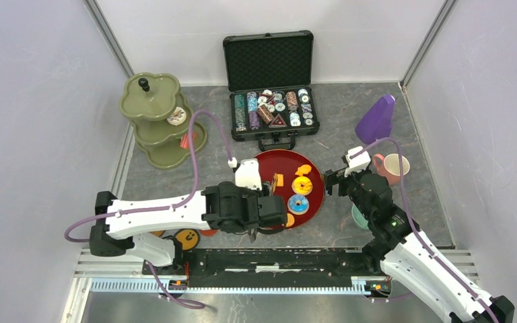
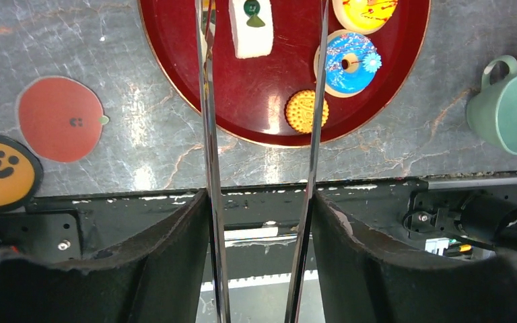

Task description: Serve the afternoon tea

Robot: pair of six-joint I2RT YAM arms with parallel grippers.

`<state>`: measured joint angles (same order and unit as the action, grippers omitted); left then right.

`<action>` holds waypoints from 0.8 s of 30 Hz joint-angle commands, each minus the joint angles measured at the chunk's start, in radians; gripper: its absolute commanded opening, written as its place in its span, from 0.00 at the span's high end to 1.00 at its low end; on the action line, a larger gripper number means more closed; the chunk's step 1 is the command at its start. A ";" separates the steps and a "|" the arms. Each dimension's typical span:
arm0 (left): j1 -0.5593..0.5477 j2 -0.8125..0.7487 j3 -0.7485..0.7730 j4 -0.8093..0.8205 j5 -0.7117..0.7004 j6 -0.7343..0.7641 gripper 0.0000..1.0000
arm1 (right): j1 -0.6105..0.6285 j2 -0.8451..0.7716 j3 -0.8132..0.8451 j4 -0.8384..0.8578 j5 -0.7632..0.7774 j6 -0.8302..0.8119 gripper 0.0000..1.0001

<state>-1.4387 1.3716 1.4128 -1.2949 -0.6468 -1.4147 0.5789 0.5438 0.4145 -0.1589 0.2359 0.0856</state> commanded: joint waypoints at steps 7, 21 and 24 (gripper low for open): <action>-0.017 0.053 -0.066 0.103 -0.023 -0.159 0.38 | 0.004 -0.034 -0.001 0.024 -0.010 0.013 0.02; -0.002 0.190 -0.098 0.166 0.010 -0.144 0.50 | 0.004 -0.043 -0.006 0.018 -0.002 0.015 0.02; -0.003 0.219 -0.088 0.141 0.000 -0.151 0.56 | 0.004 -0.042 -0.008 0.018 -0.001 0.016 0.02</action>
<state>-1.4429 1.5635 1.3022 -1.1496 -0.6178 -1.5219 0.5789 0.5034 0.4118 -0.1593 0.2276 0.0902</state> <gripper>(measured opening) 0.468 0.978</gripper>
